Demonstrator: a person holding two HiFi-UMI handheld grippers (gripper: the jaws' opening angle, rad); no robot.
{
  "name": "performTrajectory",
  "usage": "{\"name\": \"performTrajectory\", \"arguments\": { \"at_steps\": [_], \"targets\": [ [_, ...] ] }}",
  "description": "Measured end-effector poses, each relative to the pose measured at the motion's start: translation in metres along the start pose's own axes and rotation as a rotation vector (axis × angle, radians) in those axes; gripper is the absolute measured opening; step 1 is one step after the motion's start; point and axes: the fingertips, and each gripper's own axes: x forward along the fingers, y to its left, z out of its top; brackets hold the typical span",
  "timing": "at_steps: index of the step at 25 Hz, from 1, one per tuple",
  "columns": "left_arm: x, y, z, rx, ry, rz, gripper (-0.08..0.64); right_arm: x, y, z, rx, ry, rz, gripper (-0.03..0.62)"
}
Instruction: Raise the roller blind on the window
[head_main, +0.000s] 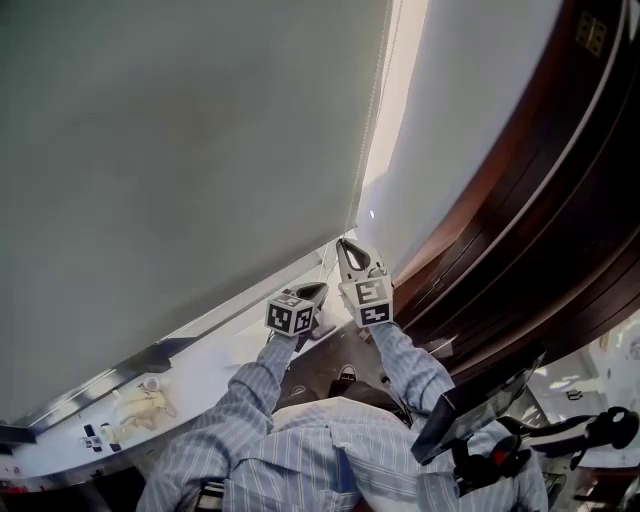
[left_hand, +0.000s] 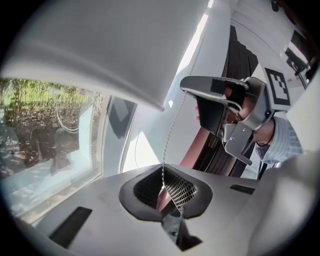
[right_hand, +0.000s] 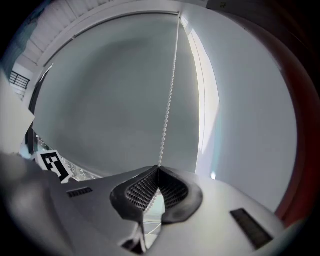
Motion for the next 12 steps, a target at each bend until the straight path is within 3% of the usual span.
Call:
{"name": "performTrajectory", "arguments": {
  "at_steps": [2,5,8,12],
  "targets": [
    [-0.009,-0.001,0.005,0.098,-0.053,0.026,0.011,0.004,-0.003,-0.009,0.004,0.019,-0.008,0.005],
    [-0.034,-0.011,0.052,0.215,-0.215,0.053,0.014,0.01,-0.01,-0.009,0.011,0.039,-0.012,0.005],
    [-0.064,-0.04,0.12,0.264,-0.354,0.011,0.057,0.015,-0.012,-0.009,0.023,0.036,-0.014,0.005],
    [-0.101,-0.101,0.228,0.409,-0.532,-0.059,0.06,0.014,-0.006,-0.008,0.025,0.014,-0.005,0.006]
  ]
}}
